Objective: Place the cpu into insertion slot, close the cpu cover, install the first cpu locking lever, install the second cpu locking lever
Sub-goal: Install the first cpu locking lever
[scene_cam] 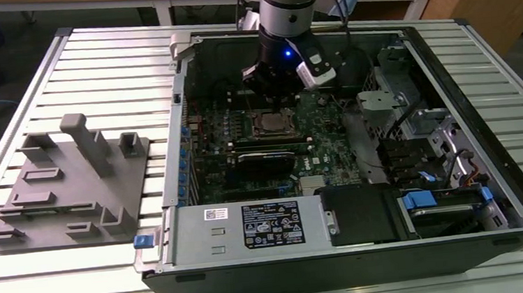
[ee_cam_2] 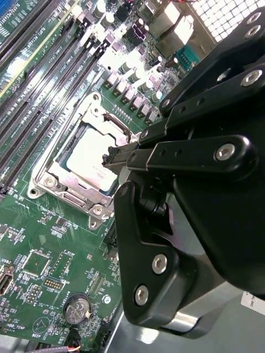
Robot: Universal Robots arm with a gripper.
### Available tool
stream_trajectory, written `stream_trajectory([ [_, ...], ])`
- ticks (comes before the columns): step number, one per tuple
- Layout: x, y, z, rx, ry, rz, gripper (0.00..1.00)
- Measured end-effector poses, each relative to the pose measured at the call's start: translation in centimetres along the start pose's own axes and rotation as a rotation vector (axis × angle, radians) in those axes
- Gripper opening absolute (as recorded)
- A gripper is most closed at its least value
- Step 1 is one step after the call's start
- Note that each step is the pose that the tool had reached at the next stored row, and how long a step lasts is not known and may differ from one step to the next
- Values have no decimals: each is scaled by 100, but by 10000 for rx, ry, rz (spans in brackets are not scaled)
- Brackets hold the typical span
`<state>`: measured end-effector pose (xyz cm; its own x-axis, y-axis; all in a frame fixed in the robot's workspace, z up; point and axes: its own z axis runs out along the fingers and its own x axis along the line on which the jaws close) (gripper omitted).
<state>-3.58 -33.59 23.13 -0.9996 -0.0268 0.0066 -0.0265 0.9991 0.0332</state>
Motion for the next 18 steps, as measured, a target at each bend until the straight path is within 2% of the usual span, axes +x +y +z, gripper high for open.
stream_trajectory([
  [18,1,2,-72,2,1,0,10],
])
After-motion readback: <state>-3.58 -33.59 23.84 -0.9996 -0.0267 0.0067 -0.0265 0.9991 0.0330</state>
